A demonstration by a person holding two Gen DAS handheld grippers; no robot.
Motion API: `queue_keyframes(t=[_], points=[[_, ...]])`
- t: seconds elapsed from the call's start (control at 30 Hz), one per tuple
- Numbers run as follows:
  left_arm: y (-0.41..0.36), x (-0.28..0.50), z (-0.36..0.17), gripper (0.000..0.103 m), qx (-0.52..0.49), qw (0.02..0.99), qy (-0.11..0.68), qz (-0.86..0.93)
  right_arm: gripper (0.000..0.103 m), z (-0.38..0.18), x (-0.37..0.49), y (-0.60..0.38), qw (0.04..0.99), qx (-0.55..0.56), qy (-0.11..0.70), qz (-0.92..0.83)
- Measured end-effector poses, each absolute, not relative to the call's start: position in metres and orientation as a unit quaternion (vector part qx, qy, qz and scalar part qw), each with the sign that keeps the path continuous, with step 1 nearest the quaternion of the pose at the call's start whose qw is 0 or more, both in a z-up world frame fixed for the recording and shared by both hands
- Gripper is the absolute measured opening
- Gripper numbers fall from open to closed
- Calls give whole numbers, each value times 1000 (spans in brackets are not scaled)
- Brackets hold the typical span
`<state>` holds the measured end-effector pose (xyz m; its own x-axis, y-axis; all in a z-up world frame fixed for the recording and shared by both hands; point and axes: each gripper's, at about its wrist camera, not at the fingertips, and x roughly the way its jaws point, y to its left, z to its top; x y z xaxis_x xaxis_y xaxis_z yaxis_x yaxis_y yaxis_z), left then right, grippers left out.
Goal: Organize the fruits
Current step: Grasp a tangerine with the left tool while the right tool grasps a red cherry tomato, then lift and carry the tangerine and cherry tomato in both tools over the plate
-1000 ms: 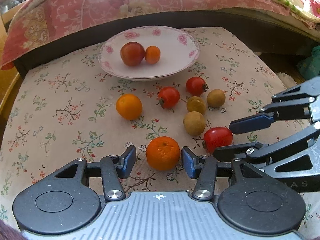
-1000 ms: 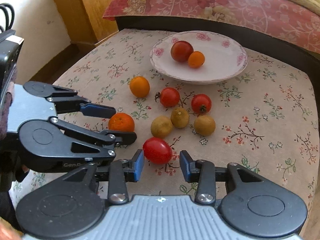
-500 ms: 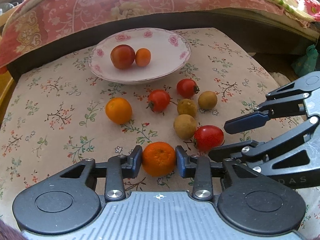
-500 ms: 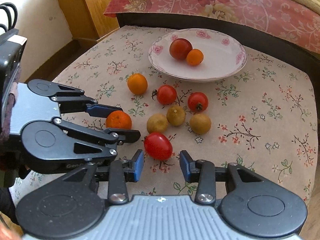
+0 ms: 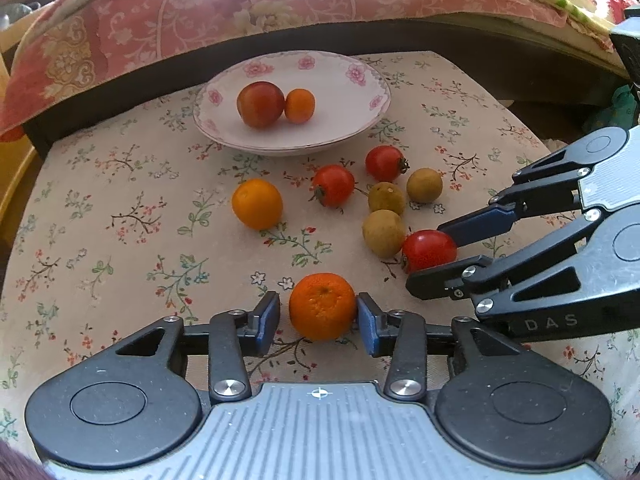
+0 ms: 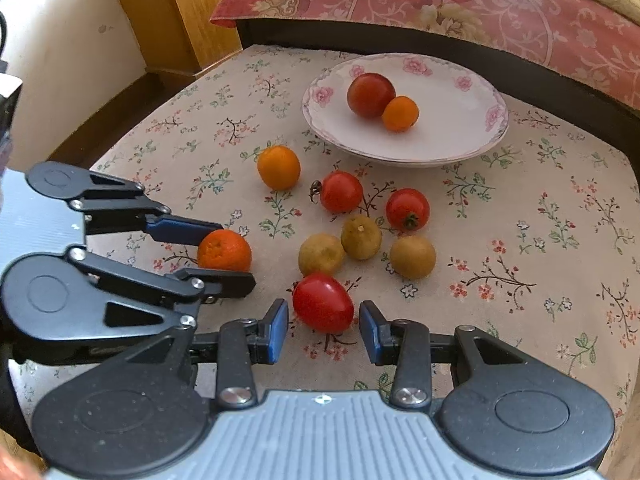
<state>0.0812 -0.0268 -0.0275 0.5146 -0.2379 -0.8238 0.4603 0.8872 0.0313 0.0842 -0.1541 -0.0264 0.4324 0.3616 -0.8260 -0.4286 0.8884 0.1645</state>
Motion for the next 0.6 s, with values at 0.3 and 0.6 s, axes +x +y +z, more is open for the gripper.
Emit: queue_keyframes(t=[0.3,0.6], points=[[-27,83,-30,56,123,861,450,-202,42,-26,85,-155,846,-36,476,237],[-28,81,-29,45,122,861,448,-207,36,-25,83,-149,847,-52,475,232]])
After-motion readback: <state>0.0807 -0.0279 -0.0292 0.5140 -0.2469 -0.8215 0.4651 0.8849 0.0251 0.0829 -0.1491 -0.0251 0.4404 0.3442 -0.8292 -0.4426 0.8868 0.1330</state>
